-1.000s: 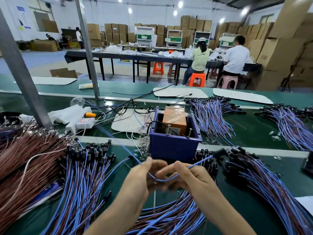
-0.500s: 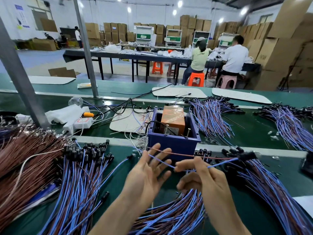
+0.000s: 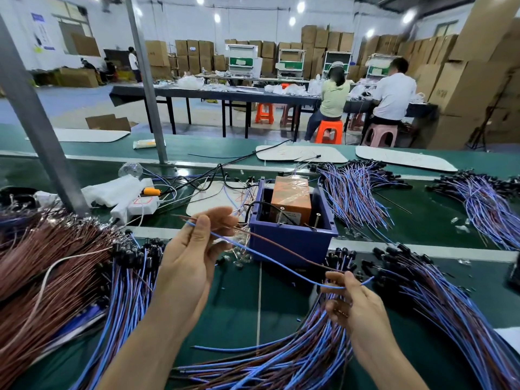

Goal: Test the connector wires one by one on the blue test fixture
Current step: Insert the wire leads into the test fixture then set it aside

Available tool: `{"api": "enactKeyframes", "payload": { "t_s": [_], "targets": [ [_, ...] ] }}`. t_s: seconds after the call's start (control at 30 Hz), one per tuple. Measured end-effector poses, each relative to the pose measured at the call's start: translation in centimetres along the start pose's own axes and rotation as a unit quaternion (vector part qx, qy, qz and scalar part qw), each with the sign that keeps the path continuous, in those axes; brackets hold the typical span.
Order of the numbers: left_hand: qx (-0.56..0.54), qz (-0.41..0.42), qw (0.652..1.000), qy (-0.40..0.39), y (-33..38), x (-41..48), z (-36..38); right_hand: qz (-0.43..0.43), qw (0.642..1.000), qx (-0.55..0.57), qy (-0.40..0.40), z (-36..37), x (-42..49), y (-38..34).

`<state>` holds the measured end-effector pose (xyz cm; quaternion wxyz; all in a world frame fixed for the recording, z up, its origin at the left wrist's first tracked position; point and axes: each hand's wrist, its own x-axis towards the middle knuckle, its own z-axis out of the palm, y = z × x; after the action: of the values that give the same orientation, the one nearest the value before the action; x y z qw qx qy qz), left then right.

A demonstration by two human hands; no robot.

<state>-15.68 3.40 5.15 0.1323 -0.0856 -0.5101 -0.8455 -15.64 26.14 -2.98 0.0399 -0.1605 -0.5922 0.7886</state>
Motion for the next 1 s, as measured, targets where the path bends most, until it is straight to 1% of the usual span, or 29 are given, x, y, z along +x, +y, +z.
{"api": "enactKeyframes", "payload": {
  "t_s": [0.07, 0.1, 0.13, 0.17, 0.2, 0.23, 0.27, 0.3, 0.33, 0.37, 0.4, 0.43, 0.5, 0.53, 0.63, 0.7, 0.83, 0.9, 1.0],
  "targets": [
    [0.073, 0.033, 0.997, -0.006, 0.5, -0.2, 0.0, 0.02, 0.999, -0.006, -0.028, 0.2, 0.4, -0.1],
    [0.121, 0.04, 0.992, -0.023, 0.7, -0.3, 0.1, 0.034, 0.997, -0.055, -0.042, 0.3, 0.4, -0.3],
    [0.169, 0.036, 0.984, -0.051, 0.8, -0.5, 0.2, 0.047, 0.987, -0.14, -0.063, 0.3, 0.4, -0.6],
    [0.203, 0.017, 0.975, -0.085, 0.7, -0.6, 0.4, 0.065, 0.963, -0.246, -0.093, 0.4, 0.2, -1.0],
    [0.213, -0.016, 0.97, -0.117, 0.5, -0.8, 0.6, 0.081, 0.927, -0.343, -0.128, 0.5, 0.0, -1.4],
    [0.212, -0.051, 0.966, -0.142, 0.1, -0.9, 0.9, 0.082, 0.894, -0.413, -0.155, 0.7, -0.3, -1.8],
    [0.212, -0.08, 0.961, -0.157, -0.3, -1.1, 1.3, 0.055, 0.879, -0.445, -0.166, 1.0, -0.5, -2.2],
    [0.216, -0.102, 0.957, -0.165, -0.8, -1.2, 1.7, -0.006, 0.886, -0.435, -0.159, 1.5, -0.8, -2.5],
    [0.215, -0.12, 0.954, -0.173, -1.2, -1.3, 2.1, -0.084, 0.906, -0.391, -0.139, 2.0, -1.2, -2.6],
    [0.203, -0.136, 0.953, -0.179, -1.5, -1.3, 2.6, -0.153, 0.926, -0.323, -0.122, 2.6, -1.6, -2.9],
    [0.186, -0.15, 0.954, -0.179, -1.7, -1.3, 2.9, -0.193, 0.938, -0.26, -0.125, 3.4, -2.0, -3.2],
    [0.171, -0.159, 0.957, -0.174, -1.9, -1.3, 3.1, -0.207, 0.943, -0.219, -0.143, 4.1, -2.5, -3.5],
    [0.146, -0.165, 0.962, -0.16, -2.1, -1.1, 3.2, -0.194, 0.95, -0.171, -0.176, 4.9, -3.2, -3.7],
    [0.138, -0.166, 0.964, -0.155, -2.2, -1.0, 3.2, -0.185, 0.954, -0.153, -0.179, 5.1, -3.5, -3.8],
    [0.135, -0.168, 0.965, -0.148, -2.4, -0.8, 3.0, -0.171, 0.964, -0.105, -0.175, 5.6, -3.8, -4.2],
    [0.149, -0.166, 0.963, -0.152, -2.7, -0.7, 3.0, -0.167, 0.971, -0.068, -0.158, 6.1, -3.8, -4.1],
    [0.215, -0.141, 0.955, -0.149, -3.6, 0.0, 2.8, -0.163, 0.983, -0.032, -0.083, 7.3, -3.3, -3.6],
    [0.272, -0.129, 0.945, -0.126, -4.3, 0.7, 2.6, -0.142, 0.99, 0.009, -0.011, 7.4, -2.3, -3.2],
    [0.342, -0.115, 0.929, -0.085, -5.4, 2.3, 2.4, -0.109, 0.99, 0.03, 0.09, 7.4, -0.3, -2.6]
  ]
}}
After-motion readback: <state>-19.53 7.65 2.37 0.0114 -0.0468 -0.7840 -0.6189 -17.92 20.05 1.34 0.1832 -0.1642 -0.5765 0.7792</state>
